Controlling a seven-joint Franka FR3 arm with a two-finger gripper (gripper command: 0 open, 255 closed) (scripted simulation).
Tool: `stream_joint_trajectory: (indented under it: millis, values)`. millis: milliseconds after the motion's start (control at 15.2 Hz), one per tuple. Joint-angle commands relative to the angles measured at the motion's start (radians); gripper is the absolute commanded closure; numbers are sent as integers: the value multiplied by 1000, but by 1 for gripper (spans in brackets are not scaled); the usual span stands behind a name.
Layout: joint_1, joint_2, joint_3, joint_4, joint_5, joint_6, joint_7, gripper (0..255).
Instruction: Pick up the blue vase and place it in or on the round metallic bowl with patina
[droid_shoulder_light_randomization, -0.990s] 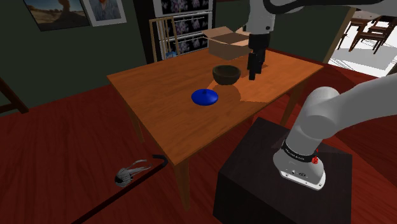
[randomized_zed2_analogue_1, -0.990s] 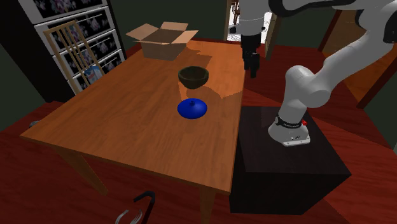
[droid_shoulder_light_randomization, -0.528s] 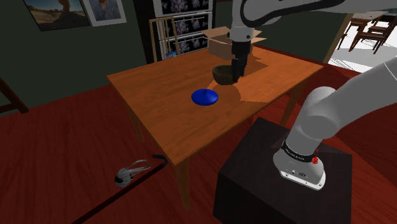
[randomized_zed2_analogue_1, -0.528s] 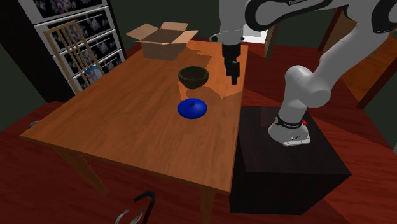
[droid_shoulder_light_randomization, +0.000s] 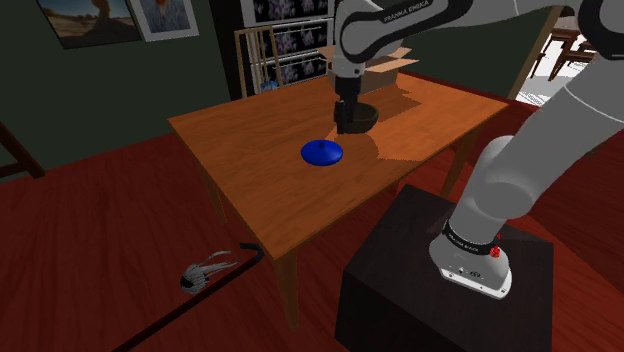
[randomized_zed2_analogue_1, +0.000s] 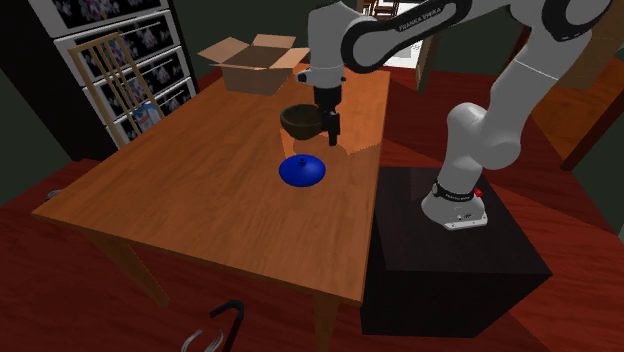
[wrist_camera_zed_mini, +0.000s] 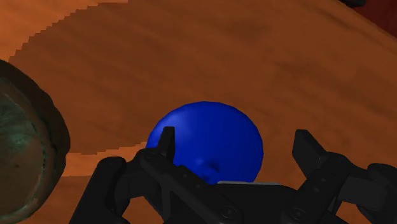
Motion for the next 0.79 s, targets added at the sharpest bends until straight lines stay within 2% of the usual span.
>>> stream_joint_trajectory:
  millis: [0,330,726]
  values:
    - [10,70,1,45,8,39,-18,0]
    - [23,251,-2,172,30,124,-73,0]
    - [24,281,0,135,37,192,-79,0]
